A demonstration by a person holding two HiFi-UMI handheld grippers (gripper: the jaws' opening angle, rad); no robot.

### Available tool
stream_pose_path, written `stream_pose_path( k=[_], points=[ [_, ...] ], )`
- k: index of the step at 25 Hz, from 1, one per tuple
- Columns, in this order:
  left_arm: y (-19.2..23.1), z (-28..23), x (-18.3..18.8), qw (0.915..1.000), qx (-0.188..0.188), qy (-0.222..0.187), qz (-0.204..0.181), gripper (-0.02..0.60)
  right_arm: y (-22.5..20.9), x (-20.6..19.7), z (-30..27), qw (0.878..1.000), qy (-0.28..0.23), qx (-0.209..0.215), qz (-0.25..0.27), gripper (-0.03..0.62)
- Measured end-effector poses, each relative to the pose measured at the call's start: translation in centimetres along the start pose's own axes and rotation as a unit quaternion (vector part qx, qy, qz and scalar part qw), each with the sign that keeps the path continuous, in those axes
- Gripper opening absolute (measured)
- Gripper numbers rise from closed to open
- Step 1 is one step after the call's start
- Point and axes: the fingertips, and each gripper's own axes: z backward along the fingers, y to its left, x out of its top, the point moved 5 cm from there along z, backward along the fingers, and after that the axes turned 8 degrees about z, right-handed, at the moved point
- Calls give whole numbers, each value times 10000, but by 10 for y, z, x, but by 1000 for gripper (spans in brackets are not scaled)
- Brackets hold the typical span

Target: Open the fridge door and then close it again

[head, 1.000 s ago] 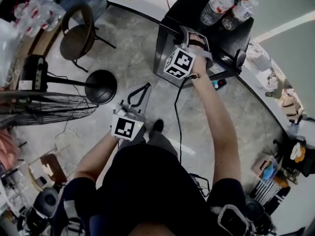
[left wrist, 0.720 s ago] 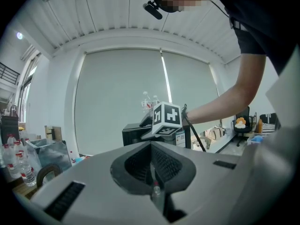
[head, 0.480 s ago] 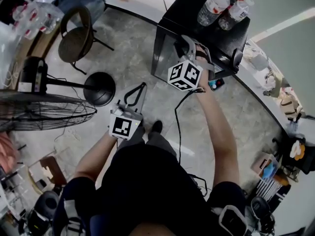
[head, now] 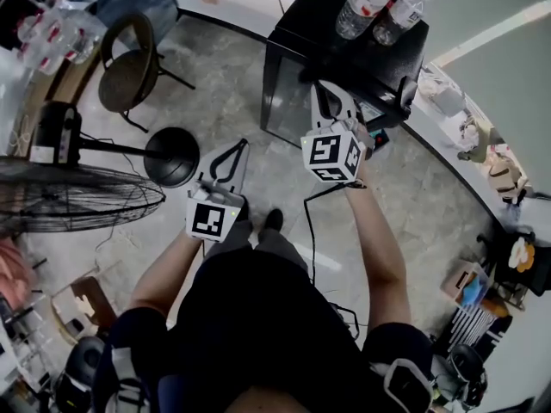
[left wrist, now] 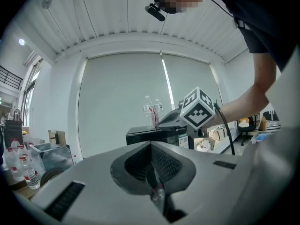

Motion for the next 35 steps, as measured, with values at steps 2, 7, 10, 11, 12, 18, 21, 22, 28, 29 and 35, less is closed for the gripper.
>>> stream_pose_path(
  k=[2, 7, 10, 11, 12, 18, 21, 22, 28, 29, 35],
  points=[
    [-2, 1, 1, 10000, 22, -40, 21, 23, 1, -4, 13, 9993, -95, -44, -359, 20],
    [-6, 2, 3, 9999, 62, -144, -41, 23, 0, -14, 48, 9923, -388, -340, -1130, 20],
    [-8, 1, 6, 9997, 141, -199, 6, 23, -2, -20, 68, 9856, -529, -517, -1521, 20],
    [-9, 1, 7, 9996, 162, -221, -3, 23, -3, -23, 75, 9823, -579, -574, -1688, 20],
    [-10, 1, 8, 9995, 177, -242, -17, 23, -5, -25, 83, 9784, -633, -634, -1861, 20],
    [-17, 2, 13, 9990, 228, -363, -86, 23, -6, -40, 127, 9597, -862, -990, -2485, 20],
    [-21, 1, 16, 9988, 231, -421, -122, 23, -5, -46, 144, 9533, -987, -1095, -2637, 20],
    [-22, 1, 16, 9987, 233, -427, -119, 23, -6, -47, 149, 9507, -1033, -1139, -2694, 20],
    [-26, 3, 24, 9980, 226, -556, -185, 23, -6, -52, 178, 9362, -1192, -1318, -3032, 20],
    [-27, 4, 26, 9978, 230, -595, -199, 23, -6, -51, 182, 9346, -1228, -1331, -3061, 20],
    [-29, 9, 33, 9968, 370, -686, -182, 23, -6, -55, 200, 9273, -1179, -1463, -3237, 20]
  ],
)
